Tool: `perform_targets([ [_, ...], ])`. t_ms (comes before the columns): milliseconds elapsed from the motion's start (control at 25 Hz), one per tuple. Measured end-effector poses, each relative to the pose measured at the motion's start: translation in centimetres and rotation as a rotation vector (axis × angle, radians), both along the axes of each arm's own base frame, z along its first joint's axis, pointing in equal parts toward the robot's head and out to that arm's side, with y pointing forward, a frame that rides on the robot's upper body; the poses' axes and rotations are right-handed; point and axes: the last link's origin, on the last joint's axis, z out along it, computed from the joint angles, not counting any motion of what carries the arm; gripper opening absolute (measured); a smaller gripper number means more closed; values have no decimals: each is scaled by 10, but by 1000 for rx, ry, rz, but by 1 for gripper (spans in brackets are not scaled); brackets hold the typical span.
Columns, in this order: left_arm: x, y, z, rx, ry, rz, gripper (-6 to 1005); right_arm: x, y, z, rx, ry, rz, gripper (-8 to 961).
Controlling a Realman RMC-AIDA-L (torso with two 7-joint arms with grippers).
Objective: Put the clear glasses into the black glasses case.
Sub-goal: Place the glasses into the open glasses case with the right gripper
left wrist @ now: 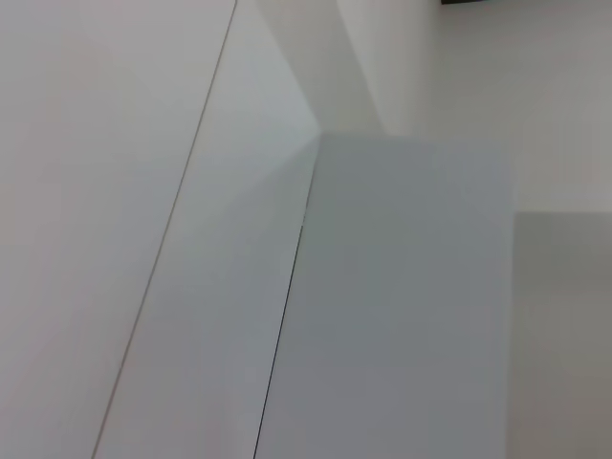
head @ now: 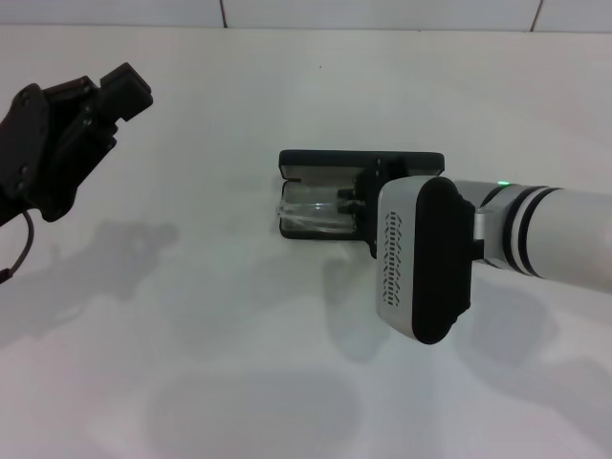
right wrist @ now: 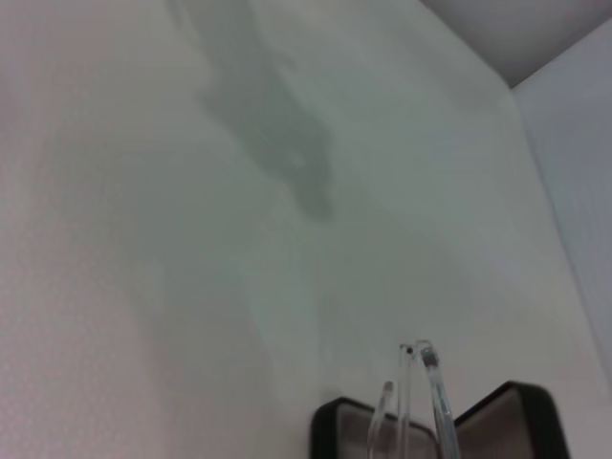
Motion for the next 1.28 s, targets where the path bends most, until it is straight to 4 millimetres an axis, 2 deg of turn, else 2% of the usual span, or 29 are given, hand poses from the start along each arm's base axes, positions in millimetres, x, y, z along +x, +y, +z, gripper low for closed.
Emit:
perform_targets([
  [400,1,-1,-1,-2,-4,-2,51,9,9,5,92,-80,-34,109],
  [1280,0,-1,-1,1,-6,1,51,11,11,-7,80,-88,15,121],
])
